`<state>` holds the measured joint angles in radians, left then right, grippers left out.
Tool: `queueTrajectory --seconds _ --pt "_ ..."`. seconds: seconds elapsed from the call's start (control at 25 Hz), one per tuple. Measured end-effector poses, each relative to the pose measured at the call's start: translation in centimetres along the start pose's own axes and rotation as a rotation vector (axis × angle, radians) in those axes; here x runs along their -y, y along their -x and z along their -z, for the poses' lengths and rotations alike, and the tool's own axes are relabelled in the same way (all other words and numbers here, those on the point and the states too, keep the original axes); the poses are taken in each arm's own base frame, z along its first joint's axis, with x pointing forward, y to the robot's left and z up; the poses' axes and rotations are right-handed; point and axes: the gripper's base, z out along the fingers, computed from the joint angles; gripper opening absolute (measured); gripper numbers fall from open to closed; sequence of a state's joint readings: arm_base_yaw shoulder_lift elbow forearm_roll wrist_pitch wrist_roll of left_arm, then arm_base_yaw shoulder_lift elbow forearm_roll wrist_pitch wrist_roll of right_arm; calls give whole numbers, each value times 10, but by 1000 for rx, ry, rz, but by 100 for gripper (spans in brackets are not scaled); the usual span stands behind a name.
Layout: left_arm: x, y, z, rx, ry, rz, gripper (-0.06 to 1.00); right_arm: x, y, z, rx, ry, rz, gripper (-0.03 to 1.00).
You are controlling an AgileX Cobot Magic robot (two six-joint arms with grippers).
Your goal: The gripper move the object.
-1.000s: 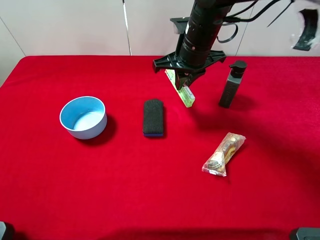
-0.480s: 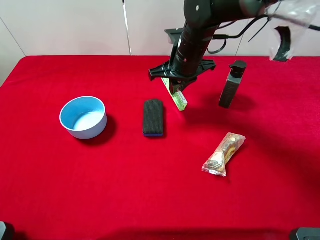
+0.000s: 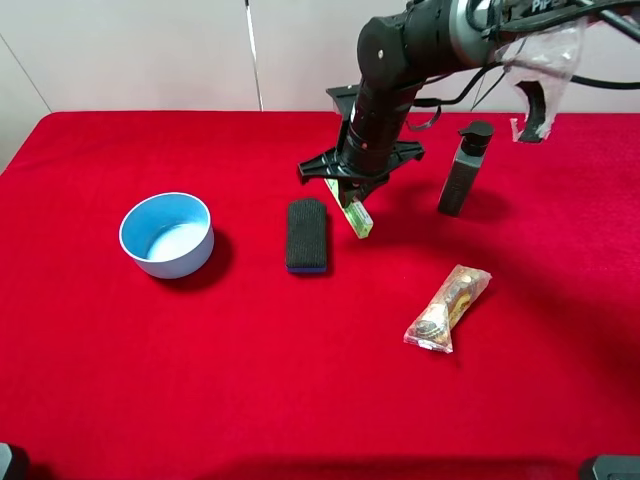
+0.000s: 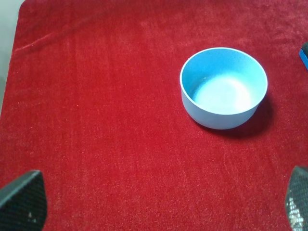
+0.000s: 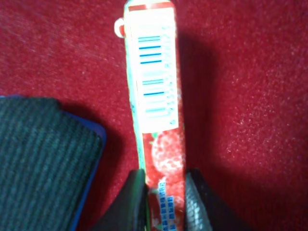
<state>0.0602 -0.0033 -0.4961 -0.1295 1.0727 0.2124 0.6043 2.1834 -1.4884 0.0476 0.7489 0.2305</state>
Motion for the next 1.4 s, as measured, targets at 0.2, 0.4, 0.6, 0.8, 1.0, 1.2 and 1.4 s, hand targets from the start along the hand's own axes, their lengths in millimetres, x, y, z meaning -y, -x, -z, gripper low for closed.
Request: queueTrajectory --seconds 0.2,0.4,0.6,0.8,1.0,1.2,1.4 --pt "0 0 0 0 0 0 99 1 -1 -5 -12 -3 0 11" --pt "0 0 0 0 0 0 99 1 -1 -5 -11 -4 0 11" --pt "0 0 0 0 0 0 99 1 -1 -5 -11 -4 0 14" --pt "0 0 0 0 0 0 99 1 -1 -5 -10 -4 0 38" --pt "0 0 0 0 0 0 99 0 -1 -5 -8 -3 0 49" --pt "0 0 0 0 0 0 99 0 -1 -5 -8 -3 1 50" --pt "0 0 0 0 0 0 99 0 1 7 10 2 2 50"
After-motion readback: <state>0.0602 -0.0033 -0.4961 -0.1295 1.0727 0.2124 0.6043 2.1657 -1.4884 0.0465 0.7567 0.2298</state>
